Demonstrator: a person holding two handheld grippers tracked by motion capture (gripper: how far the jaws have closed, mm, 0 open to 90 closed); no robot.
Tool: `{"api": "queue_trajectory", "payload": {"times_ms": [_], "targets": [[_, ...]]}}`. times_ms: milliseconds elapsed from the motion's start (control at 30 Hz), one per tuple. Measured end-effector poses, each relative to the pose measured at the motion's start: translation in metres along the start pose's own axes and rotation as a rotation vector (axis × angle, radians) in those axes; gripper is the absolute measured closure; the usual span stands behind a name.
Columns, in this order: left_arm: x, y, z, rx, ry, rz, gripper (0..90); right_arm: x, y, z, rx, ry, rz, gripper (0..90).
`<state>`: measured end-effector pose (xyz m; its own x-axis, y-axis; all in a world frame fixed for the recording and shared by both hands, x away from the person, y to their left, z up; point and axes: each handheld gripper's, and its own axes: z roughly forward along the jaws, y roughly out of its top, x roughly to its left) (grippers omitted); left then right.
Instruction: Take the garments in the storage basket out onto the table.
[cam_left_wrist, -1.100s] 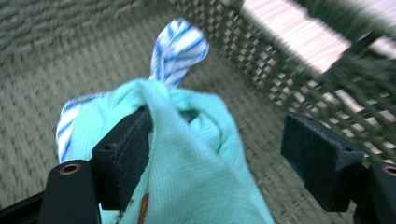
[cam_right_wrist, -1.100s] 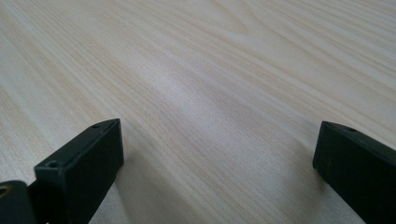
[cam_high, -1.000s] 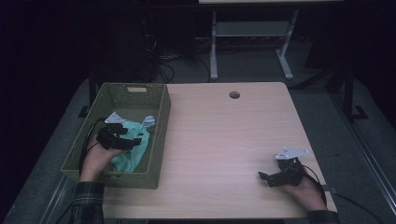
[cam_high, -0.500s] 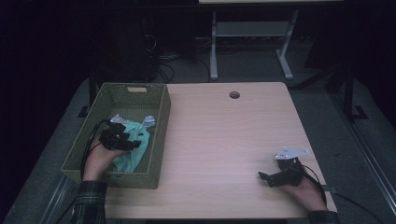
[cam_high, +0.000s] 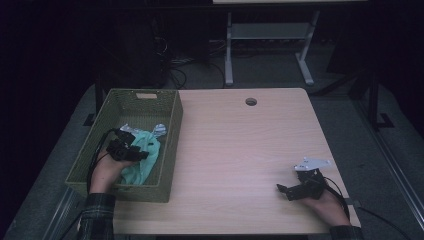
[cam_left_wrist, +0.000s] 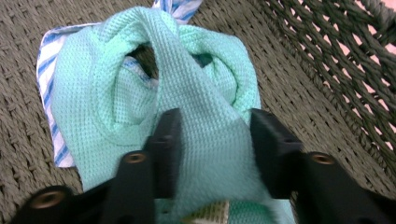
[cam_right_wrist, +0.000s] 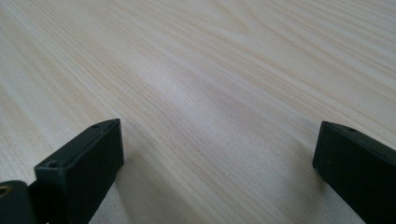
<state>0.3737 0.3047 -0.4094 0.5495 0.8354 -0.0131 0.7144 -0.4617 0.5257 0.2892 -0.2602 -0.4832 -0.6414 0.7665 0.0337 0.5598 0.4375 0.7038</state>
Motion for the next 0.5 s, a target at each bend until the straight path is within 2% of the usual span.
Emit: {"api": "queue_trajectory", "payload": {"times_ms": [100, 267, 400, 500], "targets": [[0.001, 0.000, -0.001, 0.012, -0.008, -0.021, 70.7, 0.000, 0.000, 0.000, 0.001, 0.001, 0.002, 1.6], [0.002, 0.001, -0.003, 0.015, -0.012, -0.042, 81.5, 0.000, 0.000, 0.000, 0.001, 0.000, 0.002, 1.6], [0.003, 0.001, -0.006, 0.002, -0.029, -0.044, 82.7, 0.000, 0.000, 0.000, 0.000, 0.000, 0.001, 1.6], [0.005, 0.001, -0.011, -0.049, -0.043, -0.062, 82.9, 0.000, 0.000, 0.000, 0.000, 0.000, 0.001, 1.6]]}}
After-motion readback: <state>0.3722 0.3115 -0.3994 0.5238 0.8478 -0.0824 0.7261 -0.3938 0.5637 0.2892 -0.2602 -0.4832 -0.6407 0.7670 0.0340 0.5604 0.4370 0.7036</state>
